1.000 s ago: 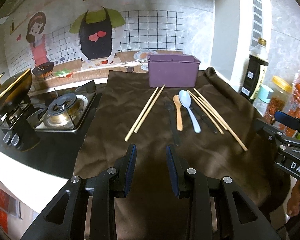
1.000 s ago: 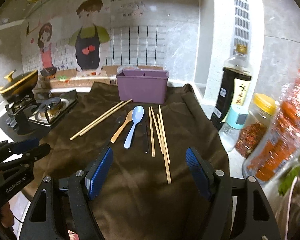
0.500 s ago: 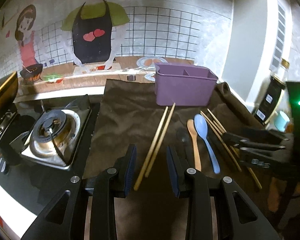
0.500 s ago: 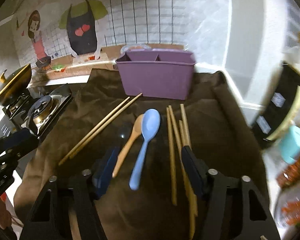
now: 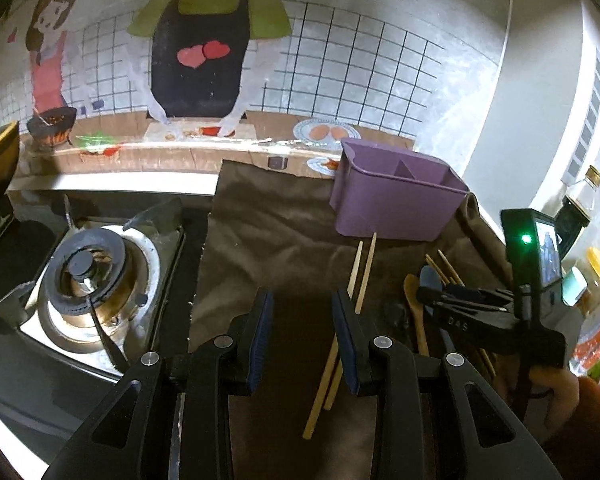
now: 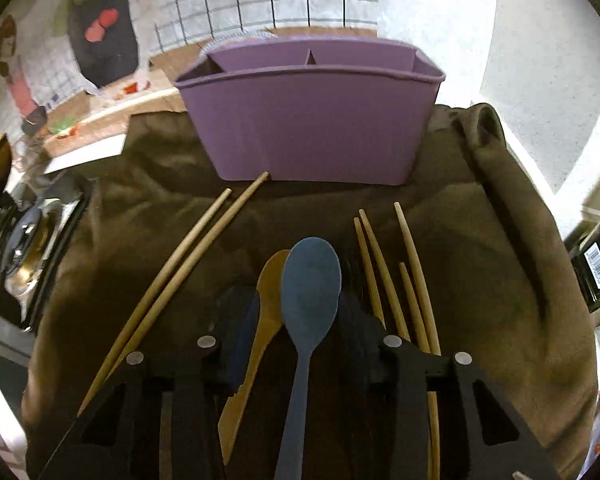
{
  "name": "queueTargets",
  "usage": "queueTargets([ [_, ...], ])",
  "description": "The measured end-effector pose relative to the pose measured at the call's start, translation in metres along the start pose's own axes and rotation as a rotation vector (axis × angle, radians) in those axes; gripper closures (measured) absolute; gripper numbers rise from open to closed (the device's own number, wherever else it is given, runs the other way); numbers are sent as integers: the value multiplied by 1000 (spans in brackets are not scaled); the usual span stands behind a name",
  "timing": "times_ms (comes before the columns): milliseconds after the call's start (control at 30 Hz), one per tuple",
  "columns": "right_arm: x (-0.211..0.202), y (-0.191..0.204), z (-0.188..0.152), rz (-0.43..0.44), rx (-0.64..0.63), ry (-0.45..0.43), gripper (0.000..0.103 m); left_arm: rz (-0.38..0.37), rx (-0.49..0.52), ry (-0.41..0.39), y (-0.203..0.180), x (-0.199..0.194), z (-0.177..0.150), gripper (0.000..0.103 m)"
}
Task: Organize utensils
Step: 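Grasp the wooden spoon with the left tool while the right tool grasps the blue spoon, then lift both spoons and carry them toward the purple caddy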
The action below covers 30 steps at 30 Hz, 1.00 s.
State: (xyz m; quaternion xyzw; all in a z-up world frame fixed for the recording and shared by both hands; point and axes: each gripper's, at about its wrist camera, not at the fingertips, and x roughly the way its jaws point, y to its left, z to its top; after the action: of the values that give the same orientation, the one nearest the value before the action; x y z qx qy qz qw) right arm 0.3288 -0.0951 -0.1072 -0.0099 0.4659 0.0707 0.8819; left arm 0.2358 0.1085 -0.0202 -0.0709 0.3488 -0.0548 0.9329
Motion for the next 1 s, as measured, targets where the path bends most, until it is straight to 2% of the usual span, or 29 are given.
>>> queueTargets([
  [167, 13, -5, 5, -23, 15, 22, 65, -12, 7, 22, -5, 8, 0, 71],
  [233, 14, -8, 5, -6, 15, 27, 71, -11, 16, 25, -12, 10, 1, 71],
  [300, 8, -14, 4, 12, 21, 12, 71, -8, 19, 28, -20, 11, 0, 71],
  [467, -25, -35, 1, 42, 21, -47, 72, -52, -5, 62, -43, 26, -5, 71],
  [567, -50, -50, -4, 56, 28, -91, 72, -106, -32, 78, -59, 40, -6, 70],
  [600, -58, -56, -6, 66, 34, -108, 72, -124, -39, 74, -64, 44, -7, 66],
  [633, -64, -59, -8, 73, 38, -125, 72, -129, -30, 67, -72, 51, -7, 55],
  [667, -71, -64, -9, 78, 43, -145, 72, -121, -18, 67, -77, 54, -7, 53],
  [733, -83, -72, -11, 79, 51, -170, 72, -96, 19, 77, -91, 65, -9, 53],
  [833, -99, -79, -12, 93, 59, -209, 72, -106, 63, 112, -105, 80, -11, 53],
  [1000, -124, -92, -13, 92, 74, -262, 72, -121, 62, 215, -112, 112, -8, 54],
])
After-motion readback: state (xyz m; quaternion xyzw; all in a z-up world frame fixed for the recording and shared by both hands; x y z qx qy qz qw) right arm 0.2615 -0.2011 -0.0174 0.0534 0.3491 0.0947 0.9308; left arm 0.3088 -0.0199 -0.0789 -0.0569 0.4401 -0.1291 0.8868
